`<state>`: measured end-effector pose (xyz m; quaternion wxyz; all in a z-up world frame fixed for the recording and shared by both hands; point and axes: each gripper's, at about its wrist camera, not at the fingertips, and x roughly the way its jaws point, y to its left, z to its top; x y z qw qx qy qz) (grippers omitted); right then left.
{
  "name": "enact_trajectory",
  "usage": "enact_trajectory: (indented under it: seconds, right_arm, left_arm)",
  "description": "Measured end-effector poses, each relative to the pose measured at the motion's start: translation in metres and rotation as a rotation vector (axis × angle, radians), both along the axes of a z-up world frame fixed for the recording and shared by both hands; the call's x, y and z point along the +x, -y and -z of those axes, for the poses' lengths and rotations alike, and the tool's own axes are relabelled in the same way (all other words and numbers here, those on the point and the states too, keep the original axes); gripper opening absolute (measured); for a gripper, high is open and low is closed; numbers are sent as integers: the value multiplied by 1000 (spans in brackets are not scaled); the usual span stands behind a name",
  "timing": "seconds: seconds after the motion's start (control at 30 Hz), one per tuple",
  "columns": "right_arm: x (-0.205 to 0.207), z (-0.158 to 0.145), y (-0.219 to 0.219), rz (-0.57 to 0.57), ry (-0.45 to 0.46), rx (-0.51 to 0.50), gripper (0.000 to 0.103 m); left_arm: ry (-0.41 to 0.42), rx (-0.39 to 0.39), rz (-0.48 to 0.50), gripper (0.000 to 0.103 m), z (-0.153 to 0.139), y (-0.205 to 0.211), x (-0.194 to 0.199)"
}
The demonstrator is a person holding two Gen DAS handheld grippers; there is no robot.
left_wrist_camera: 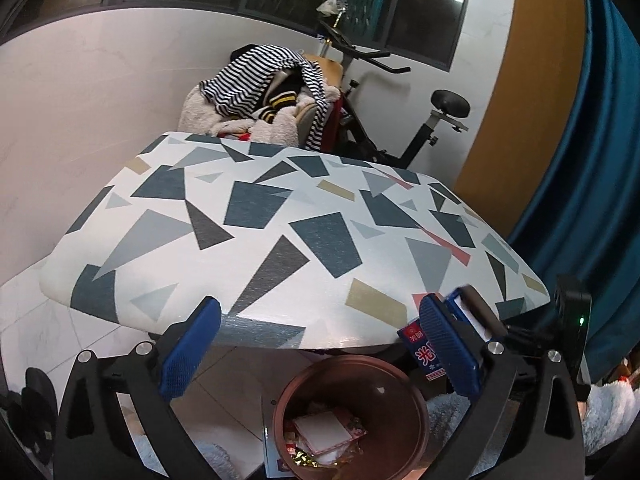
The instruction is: Collect trash
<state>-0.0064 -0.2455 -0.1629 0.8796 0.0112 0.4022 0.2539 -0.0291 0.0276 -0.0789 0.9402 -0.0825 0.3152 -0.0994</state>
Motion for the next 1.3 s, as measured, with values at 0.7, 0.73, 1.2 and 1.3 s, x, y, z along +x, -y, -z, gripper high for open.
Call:
enact_trajectory:
  seconds: [0.7, 0.73, 1.2, 1.3]
  right_arm:
    - [-10, 23, -26, -37, 5, -111, 94]
    - [-9, 23, -25, -35, 1, -114, 95]
    - [-1, 20, -13, 24, -5, -96, 97]
    - [2, 17, -8, 47, -3, -85, 97]
  left_arm:
    - [-30, -3, -29, 97, 14, -3, 0]
    - [-30, -2, -29, 97, 14, -3, -1]
    - [3, 33, -40, 97, 8, -5, -1]
    - [14, 48, -38, 97, 3, -3, -1]
